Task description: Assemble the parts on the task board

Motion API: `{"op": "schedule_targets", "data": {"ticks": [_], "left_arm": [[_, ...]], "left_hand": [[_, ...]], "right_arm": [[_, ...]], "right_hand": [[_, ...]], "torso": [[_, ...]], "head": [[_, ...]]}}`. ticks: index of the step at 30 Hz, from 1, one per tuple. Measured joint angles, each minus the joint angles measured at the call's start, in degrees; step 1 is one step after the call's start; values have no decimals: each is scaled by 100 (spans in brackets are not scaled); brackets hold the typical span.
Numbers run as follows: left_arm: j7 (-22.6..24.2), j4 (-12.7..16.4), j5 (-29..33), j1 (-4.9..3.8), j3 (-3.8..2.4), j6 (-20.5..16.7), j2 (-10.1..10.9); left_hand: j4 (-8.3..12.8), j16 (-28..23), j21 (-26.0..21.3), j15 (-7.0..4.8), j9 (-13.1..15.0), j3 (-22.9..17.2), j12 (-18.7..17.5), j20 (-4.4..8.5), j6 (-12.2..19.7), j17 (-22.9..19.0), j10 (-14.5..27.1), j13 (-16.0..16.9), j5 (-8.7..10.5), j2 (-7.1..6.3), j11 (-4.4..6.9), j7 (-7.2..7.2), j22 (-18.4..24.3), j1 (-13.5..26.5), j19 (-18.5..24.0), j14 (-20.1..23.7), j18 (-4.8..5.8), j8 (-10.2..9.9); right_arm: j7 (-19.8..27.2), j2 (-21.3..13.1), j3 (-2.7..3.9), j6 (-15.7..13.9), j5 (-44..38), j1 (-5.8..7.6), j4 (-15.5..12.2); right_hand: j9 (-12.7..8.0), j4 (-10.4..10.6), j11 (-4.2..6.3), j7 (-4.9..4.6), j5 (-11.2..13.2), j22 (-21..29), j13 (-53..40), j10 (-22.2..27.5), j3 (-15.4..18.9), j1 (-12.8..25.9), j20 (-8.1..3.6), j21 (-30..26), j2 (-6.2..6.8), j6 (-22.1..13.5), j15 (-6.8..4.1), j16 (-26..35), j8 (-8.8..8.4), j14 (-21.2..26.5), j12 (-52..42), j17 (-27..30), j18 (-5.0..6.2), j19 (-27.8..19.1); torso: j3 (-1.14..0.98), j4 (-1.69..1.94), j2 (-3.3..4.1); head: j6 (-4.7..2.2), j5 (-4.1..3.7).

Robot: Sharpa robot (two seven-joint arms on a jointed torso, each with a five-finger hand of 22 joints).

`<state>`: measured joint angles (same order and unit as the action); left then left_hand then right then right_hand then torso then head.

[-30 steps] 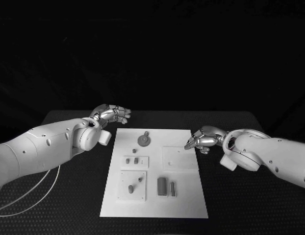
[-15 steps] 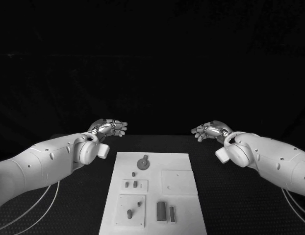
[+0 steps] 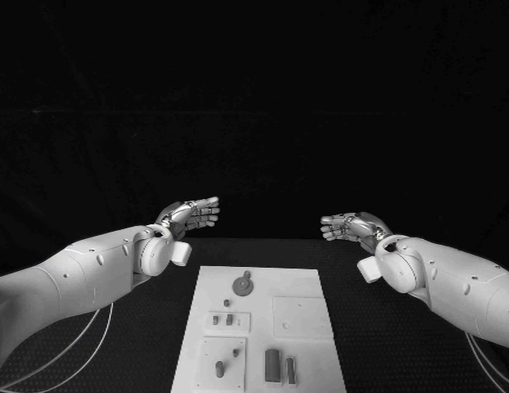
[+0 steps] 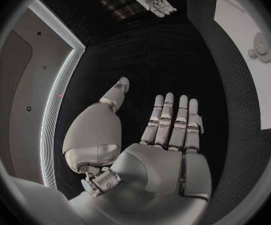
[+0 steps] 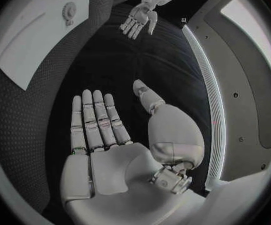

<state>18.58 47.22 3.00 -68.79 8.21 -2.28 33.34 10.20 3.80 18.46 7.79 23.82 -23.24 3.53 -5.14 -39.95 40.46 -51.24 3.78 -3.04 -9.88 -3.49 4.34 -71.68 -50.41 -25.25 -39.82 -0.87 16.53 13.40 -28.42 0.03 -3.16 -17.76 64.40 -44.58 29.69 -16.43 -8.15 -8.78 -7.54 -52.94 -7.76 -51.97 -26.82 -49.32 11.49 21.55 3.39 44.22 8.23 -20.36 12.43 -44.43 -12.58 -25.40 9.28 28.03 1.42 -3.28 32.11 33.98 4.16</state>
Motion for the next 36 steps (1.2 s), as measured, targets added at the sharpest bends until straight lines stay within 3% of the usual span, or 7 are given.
{"op": "schedule_targets", "data": {"ticks": [4, 7, 11, 15, 20, 28, 36], "left_arm": [[-11, 25, -1, 3, -2, -11, 17], [-13, 166, -5, 39, -38, -60, 63], [5, 594, -12, 122, -126, -245, 164], [71, 1184, -21, 246, -244, -615, 344], [219, 2100, -44, 436, -423, -1311, 583], [560, 3552, -123, 726, -693, -2671, 951], [808, 4183, -180, 850, -803, -3578, 1116]], "left_hand": [[-414, -145, -757, -317, -955, 937, -124, 198, 1621, -1634, 2073, -146, 134, 421, 142, -175, 932, 2049, 1035, 1611, -1, -645], [-650, -238, -1183, -499, -1512, 1479, -213, 322, 2548, -2575, 3264, -236, 189, 650, 221, -276, 1768, 3213, 1617, 2537, -1, -1040], [-832, -295, -1506, -637, -1937, 1892, -272, 414, 3257, -3295, 4175, -305, 221, 813, 285, -354, 4162, 4102, 2059, 3243, -2, -1338], [-933, -311, -1673, -706, -2156, 2093, -288, 462, 3619, -3663, 4640, -340, 255, 902, 317, -393, 5626, 4561, 2286, 3607, -2, -1494], [-985, -337, -1762, -765, -2287, 2211, -315, 503, 3818, -3886, 4919, -357, 255, 966, 334, -431, 6518, 4823, 2393, 3805, -2, -1576], [-1018, -360, -1826, -778, -2368, 2304, -314, 513, 3965, -4035, 5094, -369, 277, 988, 349, -435, 7130, 5001, 2506, 3961, -3, -1636], [-1018, -360, -1826, -778, -2377, 2304, -315, 513, 3965, -4041, 5094, -373, 277, 990, 348, -435, 7162, 5000, 2506, 3961, -3, -1636]], "right_arm": [[-9, -12, -3, -17, 1, -1, -26], [-11, -77, -3, -68, 14, -11, -171], [23, -234, -4, -251, 86, -55, -582], [127, -434, -4, -582, 215, -110, -1198], [357, -771, -4, -1210, 479, -196, -2121], [864, -1312, -5, -2508, 1046, -338, -3626], [1238, -1578, -6, -3443, 1458, -408, -4387]], "right_hand": [[-1218, 670, 334, 371, 293, 2161, 335, 2100, 1117, 2055, -457, -898, -155, -1803, -322, 847, -493, 1822, 538, 1049, -413, -1162], [-1901, 1051, 522, 572, 473, 3385, 507, 3310, 1729, 3174, -729, -1390, -229, -2827, -523, 1312, -786, 2848, 821, 1632, -602, -1804], [-2423, 1339, 664, 720, 607, 4318, 641, 4234, 2196, 4029, -935, -1763, -281, -3607, -668, 1667, -1009, 3630, 1033, 2078, -729, -2293], [-2690, 1489, 739, 797, 668, 4791, 706, 4696, 2424, 4465, -1049, -1953, -310, -4001, -743, 1848, -1119, 4018, 1140, 2301, -764, -2531], [-2908, 1620, 796, 866, 718, 5188, 757, 5099, 2623, 4833, -1133, -2105, -334, -4330, -806, 1987, -1206, 4355, 1218, 2486, -849, -2739], [-2963, 1642, 815, 879, 734, 5288, 770, 5176, 2656, 4899, -1151, -2135, -339, -4395, -822, 2016, -1223, 4416, 1238, 2532, -850, -2776], [-2965, 1642, 815, 879, 734, 5289, 771, 5176, 2656, 4899, -1151, -2135, -339, -4395, -821, 2016, -1223, 4417, 1238, 2536, -849, -2775]], "torso": [[-3, 4, -1], [-14, 31, -7], [-55, 133, -37], [-101, 235, -66], [-129, 298, -85], [-141, 325, -92], [-142, 328, -93]], "head": [[-1, -5], [4, -63], [19, -209], [34, -339], [40, -404], [40, -416], [40, -416]]}}
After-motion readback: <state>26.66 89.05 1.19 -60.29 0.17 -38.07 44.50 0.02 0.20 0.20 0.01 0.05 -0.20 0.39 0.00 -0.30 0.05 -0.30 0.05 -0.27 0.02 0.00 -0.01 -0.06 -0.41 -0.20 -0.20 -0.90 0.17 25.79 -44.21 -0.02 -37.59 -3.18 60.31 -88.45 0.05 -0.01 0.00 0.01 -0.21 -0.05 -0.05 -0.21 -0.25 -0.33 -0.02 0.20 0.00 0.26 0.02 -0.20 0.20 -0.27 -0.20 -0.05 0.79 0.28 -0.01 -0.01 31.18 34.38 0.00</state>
